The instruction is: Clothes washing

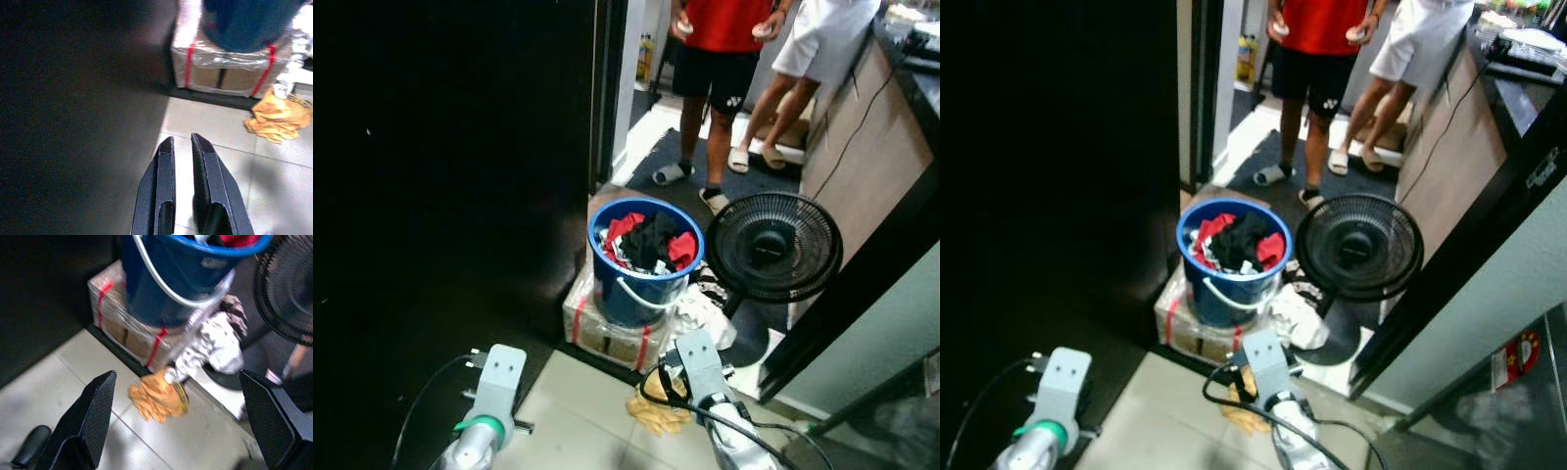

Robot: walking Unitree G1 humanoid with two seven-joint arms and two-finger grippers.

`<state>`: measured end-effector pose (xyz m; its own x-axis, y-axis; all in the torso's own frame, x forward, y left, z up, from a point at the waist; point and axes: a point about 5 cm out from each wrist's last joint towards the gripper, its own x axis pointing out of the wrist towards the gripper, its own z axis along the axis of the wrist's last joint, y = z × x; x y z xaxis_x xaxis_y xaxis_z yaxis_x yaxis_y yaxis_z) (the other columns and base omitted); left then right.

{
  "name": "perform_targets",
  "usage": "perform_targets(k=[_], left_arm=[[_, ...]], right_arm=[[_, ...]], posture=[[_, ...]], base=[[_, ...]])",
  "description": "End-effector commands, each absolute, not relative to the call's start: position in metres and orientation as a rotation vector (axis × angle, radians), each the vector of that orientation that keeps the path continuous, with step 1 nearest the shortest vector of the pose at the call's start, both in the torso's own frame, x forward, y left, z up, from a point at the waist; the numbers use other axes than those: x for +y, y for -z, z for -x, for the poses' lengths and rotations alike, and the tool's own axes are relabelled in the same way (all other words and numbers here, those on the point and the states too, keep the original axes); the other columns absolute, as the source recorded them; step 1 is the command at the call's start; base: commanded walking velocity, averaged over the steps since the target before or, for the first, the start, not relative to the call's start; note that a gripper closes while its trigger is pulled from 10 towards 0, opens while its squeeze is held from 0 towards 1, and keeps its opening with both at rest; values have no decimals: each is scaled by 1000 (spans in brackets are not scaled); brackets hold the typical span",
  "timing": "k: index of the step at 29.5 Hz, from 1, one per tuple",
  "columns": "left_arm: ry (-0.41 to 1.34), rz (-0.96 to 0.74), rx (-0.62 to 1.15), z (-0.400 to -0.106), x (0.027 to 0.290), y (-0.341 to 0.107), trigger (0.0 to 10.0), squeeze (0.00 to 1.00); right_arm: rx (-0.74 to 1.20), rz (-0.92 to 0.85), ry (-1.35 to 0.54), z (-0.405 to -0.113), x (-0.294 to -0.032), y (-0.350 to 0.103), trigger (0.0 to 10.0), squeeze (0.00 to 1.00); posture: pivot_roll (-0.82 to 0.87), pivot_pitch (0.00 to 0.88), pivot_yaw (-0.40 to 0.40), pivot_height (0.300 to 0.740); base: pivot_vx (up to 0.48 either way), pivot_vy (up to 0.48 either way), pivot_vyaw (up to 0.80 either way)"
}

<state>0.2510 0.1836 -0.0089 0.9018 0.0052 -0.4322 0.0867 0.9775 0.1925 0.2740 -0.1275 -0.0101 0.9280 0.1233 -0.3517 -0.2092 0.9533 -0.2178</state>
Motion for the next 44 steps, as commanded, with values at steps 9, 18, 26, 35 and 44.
perform_targets(k=[9, 18, 26, 35, 44], left_arm=[[44, -229, 455, -251, 184, 12, 10000, 0], [49, -230, 455, -251, 183, 12, 10000, 0], [51, -233, 454, -251, 183, 12, 10000, 0], [48, -235, 452, -252, 183, 12, 10000, 0], [47, -236, 453, -252, 183, 13, 10000, 0]], right_arm=[[352, 257, -166, -275, -131, 10, 10000, 0], [359, 240, -155, -273, -132, 12, 10000, 0], [360, 251, -158, -272, -132, 13, 10000, 0], [359, 272, -162, -274, -132, 12, 10000, 0], [359, 259, -146, -273, -133, 12, 10000, 0]], posture=[[182, 0, -52, 740], [178, 0, -50, 740], [178, 0, -50, 740], [182, 0, -50, 740], [182, 0, -50, 740]], base=[[459, 0, 0], [458, 0, 0], [458, 0, 0], [459, 0, 513], [434, 0, 238]])
